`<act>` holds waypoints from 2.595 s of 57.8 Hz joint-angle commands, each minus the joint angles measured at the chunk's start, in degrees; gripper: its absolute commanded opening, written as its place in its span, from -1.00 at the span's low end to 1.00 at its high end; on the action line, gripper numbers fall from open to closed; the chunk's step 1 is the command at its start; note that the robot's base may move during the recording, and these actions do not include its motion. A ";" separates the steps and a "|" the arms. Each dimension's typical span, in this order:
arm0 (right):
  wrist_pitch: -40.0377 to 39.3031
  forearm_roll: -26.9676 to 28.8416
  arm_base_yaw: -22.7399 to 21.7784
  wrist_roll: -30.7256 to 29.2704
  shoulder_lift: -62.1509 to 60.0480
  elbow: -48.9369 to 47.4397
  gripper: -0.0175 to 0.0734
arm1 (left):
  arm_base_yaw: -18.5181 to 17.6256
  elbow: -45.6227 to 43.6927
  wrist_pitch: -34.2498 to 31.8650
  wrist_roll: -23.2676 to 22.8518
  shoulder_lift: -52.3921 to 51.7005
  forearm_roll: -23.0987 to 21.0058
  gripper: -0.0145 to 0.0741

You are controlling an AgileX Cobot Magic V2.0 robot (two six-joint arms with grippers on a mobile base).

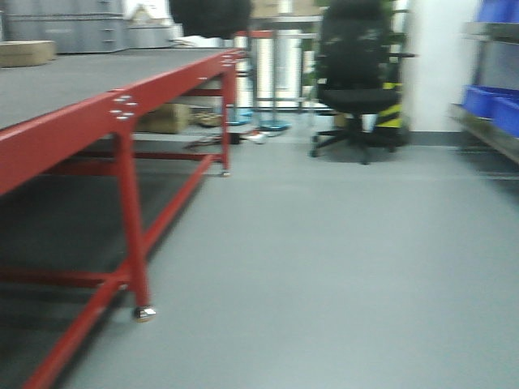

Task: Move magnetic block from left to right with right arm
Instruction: 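Drive the base away from the table carrying the cube in the right gripper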

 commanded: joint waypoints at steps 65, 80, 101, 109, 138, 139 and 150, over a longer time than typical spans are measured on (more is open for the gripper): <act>-5.36 -1.33 -0.31 -0.37 0.93 -1.55 -0.10 | -0.34 0.45 -4.35 -0.34 -0.49 -0.27 -0.96; -5.36 -1.33 -0.31 -0.37 0.93 -1.55 -0.10 | -0.34 0.45 -4.35 -0.34 -0.49 -0.27 -0.96; -5.36 -1.33 -0.31 -0.37 0.93 -1.55 -0.10 | -0.34 0.45 -4.35 -0.34 -0.49 -0.27 -0.96; -5.30 -1.33 -0.31 -0.37 0.93 -1.55 -0.10 | -0.34 0.45 -4.35 -0.34 -0.49 -0.27 -0.96; -5.30 -1.33 -0.31 -0.37 0.93 -1.55 -0.10 | -0.34 0.45 -4.35 -0.34 -0.49 -0.27 -0.96; -5.30 -1.33 -0.31 -0.37 0.93 -1.55 -0.10 | -0.34 0.45 -4.35 -0.34 -0.49 -0.27 -0.96; -5.30 -1.33 -0.31 -0.37 0.93 -1.55 -0.10 | -0.34 0.45 -4.35 -0.34 -0.49 -0.27 -0.96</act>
